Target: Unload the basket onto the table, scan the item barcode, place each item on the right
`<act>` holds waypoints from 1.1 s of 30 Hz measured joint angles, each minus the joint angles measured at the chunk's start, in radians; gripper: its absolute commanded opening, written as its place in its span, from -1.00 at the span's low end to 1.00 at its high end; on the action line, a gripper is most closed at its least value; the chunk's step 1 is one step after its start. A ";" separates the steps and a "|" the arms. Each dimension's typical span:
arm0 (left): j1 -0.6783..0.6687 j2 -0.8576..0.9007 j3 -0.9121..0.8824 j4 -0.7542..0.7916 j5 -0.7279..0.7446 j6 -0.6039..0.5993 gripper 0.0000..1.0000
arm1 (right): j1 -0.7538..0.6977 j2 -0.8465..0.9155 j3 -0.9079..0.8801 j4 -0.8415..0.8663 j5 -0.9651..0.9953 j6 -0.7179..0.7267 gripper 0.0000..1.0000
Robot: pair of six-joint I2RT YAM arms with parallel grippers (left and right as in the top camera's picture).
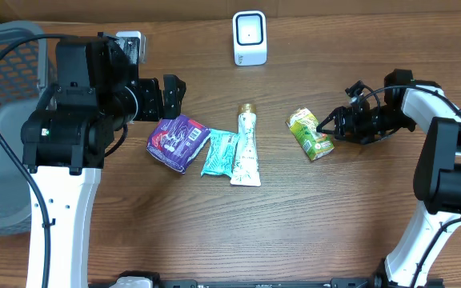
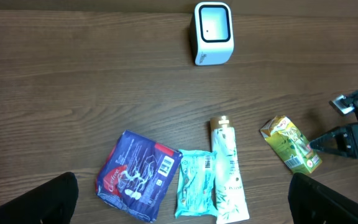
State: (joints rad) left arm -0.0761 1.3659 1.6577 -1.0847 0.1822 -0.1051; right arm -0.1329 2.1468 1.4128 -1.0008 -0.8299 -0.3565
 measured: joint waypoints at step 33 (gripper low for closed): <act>0.000 0.001 0.000 0.000 0.000 0.000 0.99 | 0.050 0.031 0.039 -0.367 -0.401 -0.104 -0.93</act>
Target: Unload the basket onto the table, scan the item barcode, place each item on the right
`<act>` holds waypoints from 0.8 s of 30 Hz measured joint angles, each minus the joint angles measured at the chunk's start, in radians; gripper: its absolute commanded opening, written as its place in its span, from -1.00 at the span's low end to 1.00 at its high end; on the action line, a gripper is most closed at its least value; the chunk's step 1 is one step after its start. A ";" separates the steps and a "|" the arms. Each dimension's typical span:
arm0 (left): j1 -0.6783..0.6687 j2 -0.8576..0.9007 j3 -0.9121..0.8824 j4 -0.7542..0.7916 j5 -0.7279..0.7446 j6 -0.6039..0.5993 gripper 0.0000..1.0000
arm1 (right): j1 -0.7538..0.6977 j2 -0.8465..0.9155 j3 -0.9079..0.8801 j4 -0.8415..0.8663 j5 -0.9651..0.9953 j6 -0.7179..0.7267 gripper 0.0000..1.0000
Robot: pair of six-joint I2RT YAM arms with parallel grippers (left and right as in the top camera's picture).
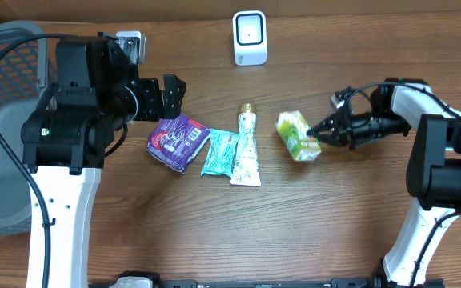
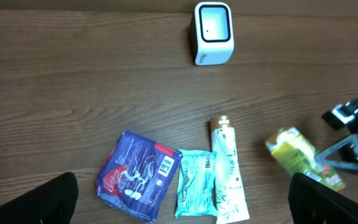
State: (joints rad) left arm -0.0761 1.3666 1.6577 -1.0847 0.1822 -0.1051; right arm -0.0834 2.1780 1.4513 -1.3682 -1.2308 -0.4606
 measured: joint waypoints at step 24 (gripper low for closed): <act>0.000 0.000 0.000 0.000 0.000 0.000 0.99 | 0.000 -0.073 0.143 -0.326 -0.233 -0.245 -0.93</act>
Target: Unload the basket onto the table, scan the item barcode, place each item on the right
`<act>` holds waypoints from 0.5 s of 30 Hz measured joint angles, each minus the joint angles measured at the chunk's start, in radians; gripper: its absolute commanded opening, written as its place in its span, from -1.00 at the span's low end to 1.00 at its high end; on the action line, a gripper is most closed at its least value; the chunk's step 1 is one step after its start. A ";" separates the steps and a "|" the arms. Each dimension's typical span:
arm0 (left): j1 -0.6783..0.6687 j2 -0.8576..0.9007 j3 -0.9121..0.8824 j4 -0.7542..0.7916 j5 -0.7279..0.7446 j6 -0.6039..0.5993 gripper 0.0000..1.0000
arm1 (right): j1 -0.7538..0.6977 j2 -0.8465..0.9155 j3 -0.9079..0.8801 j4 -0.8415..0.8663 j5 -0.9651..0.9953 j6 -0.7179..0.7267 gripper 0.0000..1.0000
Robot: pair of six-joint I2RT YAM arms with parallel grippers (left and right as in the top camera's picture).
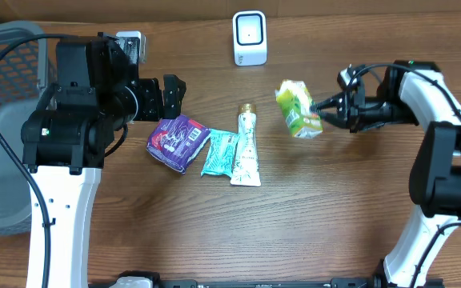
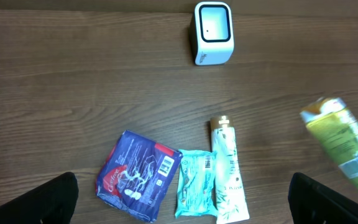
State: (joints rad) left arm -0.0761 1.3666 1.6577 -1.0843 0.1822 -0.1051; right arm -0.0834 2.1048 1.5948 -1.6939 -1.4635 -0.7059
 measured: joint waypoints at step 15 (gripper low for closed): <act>0.000 0.000 0.000 0.000 0.000 0.000 0.99 | 0.000 -0.195 0.369 0.000 -0.028 0.212 -0.93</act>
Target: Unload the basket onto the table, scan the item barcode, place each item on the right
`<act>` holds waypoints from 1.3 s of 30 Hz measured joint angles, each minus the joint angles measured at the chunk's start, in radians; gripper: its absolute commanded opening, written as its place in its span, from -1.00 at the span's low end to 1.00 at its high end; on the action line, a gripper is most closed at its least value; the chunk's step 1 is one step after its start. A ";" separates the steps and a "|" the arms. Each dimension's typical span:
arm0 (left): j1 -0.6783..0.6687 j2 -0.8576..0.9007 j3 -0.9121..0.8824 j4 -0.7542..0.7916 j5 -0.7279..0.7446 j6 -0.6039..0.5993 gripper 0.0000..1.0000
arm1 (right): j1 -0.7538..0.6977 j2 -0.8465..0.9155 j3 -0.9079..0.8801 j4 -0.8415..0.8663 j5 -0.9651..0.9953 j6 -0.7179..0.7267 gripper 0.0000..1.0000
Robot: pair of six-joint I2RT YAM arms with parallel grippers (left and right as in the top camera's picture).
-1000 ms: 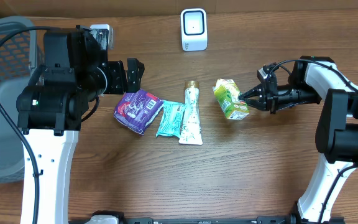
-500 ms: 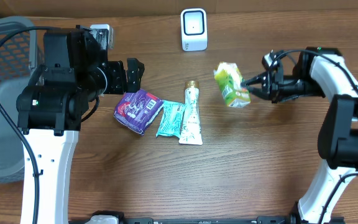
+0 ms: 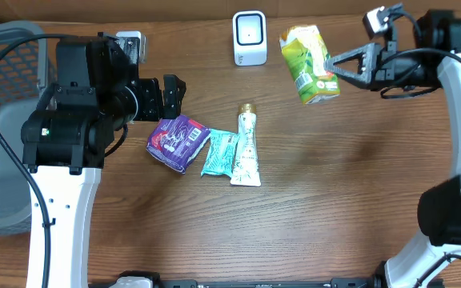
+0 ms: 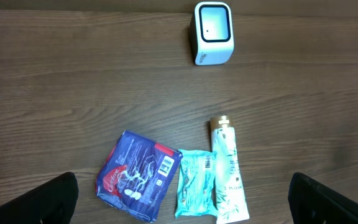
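A green juice carton (image 3: 310, 54) hangs high over the table's back right, with my right gripper (image 3: 336, 68) shut on it from the right. The white barcode scanner (image 3: 249, 37) (image 4: 213, 33) stands at the back edge, just left of the carton. My left gripper (image 3: 169, 98) (image 4: 182, 202) hovers open above the table, holding nothing; its dark fingertips (image 4: 55, 199) frame the lower corners of the left wrist view. The carton is out of the left wrist view.
A purple packet (image 3: 178, 142) (image 4: 139, 182), a teal packet (image 3: 219, 154) (image 4: 196, 191) and a white tube (image 3: 246, 147) (image 4: 227, 171) lie side by side mid-table. A grey mesh basket stands at the left edge.
My right gripper has carried the green carton higher and toward the back, now beside the scanner. The carton has left the left wrist view. The left arm has not moved.
My right gripper was at the green carton lying on the table right of the tube. Then the carton was shifted left and tipped up in its grip. Then it was lifted off the table, and now it hangs near the scanner.
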State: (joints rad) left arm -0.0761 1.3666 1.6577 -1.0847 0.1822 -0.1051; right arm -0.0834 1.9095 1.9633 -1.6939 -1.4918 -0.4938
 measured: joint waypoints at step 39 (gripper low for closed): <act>0.000 0.004 0.000 0.000 0.000 0.000 0.99 | 0.242 -0.008 -0.551 0.682 1.145 0.555 -0.93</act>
State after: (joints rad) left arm -0.0761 1.3705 1.6577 -1.0847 0.1818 -0.1055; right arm 0.1589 1.9011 1.4124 -1.0122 -0.3466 0.0608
